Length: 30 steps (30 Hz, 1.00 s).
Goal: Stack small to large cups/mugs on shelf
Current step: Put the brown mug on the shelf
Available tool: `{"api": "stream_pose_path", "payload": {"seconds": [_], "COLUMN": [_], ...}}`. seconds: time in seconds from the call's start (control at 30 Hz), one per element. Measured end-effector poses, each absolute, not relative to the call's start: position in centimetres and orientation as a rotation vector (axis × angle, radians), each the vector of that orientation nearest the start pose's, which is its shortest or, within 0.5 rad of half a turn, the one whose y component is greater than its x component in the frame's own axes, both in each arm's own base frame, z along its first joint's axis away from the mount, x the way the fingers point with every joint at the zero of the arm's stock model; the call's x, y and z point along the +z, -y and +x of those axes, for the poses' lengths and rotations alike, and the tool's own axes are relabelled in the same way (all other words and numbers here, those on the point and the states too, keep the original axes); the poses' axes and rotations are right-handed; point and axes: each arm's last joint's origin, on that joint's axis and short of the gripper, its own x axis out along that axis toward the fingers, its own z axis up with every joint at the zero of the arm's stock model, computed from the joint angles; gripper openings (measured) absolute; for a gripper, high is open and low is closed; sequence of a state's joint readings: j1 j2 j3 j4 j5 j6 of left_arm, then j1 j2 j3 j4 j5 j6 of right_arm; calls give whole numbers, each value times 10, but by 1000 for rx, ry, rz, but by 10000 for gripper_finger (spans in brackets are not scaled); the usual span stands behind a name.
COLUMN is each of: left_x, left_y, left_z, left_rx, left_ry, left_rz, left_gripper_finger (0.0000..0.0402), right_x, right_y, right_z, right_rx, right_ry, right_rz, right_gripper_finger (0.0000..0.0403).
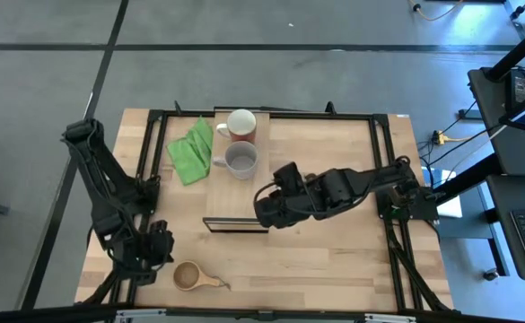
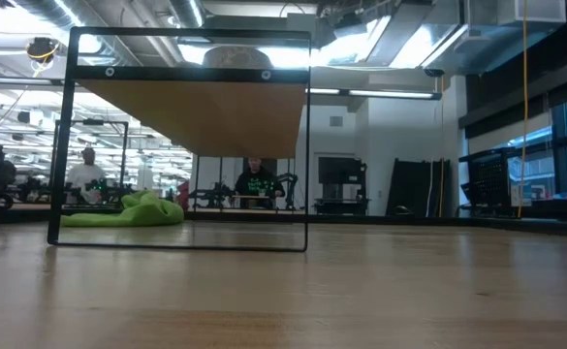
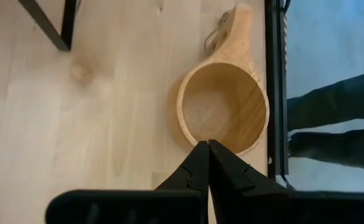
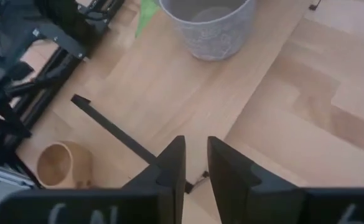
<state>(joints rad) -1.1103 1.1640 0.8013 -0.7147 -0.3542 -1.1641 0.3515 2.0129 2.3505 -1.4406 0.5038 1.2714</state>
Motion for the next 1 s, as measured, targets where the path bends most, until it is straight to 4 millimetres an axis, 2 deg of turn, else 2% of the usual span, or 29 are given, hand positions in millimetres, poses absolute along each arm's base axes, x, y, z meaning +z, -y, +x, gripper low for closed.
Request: {"api": "stream_pose_path", "payload": {"seconds": [0.2, 0.47, 0.63, 0.77, 1.0], "left_x": [224, 223, 218, 205, 199], "left_y": [191, 187, 180, 175, 181], "left_z": [105, 105, 112, 114, 116], "left_rx": [-115, -66, 4, 15, -50], "left_ry": [-1092, -1077, -1074, -1132, -1095], "left_rz": [-341, -310, -341, -390, -465], "left_gripper_finger": [11, 82, 109, 112, 113], "right_x": [399, 401, 399, 394, 381], "right_y": [-131, -139, -140, -141, -146], "right_z": [367, 367, 369, 372, 382], "right_rx": [-703, -703, -713, -718, -724], "right_ry": [-687, -622, -621, -629, -667], "right_rz": [796, 819, 835, 834, 824], "right_gripper_finger": [79, 160, 197, 206, 206]}}
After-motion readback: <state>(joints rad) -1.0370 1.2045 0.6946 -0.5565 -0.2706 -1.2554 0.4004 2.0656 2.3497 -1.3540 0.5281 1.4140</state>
